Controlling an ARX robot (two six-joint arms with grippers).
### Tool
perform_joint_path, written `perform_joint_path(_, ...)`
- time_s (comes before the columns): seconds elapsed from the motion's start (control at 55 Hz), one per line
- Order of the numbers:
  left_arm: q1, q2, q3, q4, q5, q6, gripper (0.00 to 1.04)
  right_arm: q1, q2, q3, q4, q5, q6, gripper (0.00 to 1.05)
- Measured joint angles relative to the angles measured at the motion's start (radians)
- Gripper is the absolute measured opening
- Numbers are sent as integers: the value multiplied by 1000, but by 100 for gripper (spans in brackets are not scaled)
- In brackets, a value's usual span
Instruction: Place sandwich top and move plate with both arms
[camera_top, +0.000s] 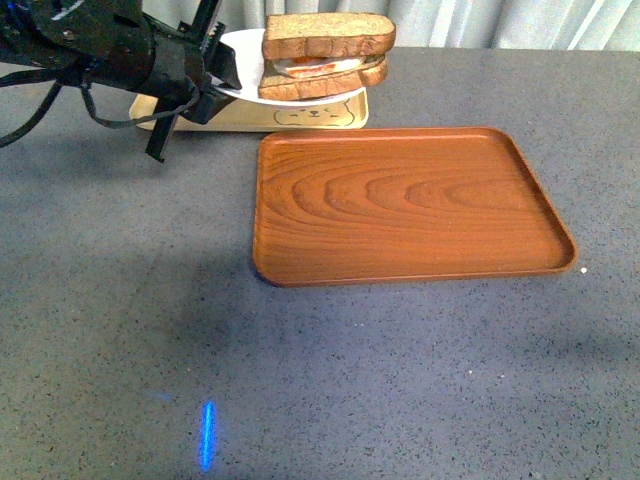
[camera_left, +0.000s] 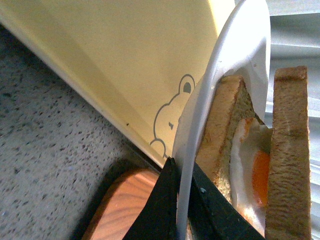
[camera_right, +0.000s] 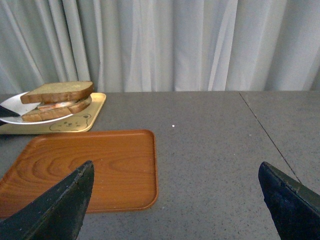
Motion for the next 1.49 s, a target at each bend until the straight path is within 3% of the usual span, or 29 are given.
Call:
perform_joint_path(0.473,-2,179,277,-144,-8,59,3,0,0,0,0,0,0,96)
perform_joint_path(0.782,10,151,203,-57,19,60,46,0,0,0,0,0,0,96)
perform_joint_path(1.127,92,-82,-213,200,76,67,97,0,0,0,0,0,0,96)
perform_joint_path(1.327,189,-433,-665,435,163,176,96,0,0,0,0,0,0,96)
perform_joint_path(1.364,202,-465,-732,503,126,238,93,0,0,0,0,0,0,96)
perform_joint_path(1.4,210,-503,-829,664,-16,390,86,0,0,0,0,2,0,96)
perform_joint_path(1.455,220,-570,-959,825,-132,567,77,0,0,0,0,0,0,96)
perform_joint_path(1.491,223,-632,-1029,853,-192,702,71,0,0,0,0,0,0,96)
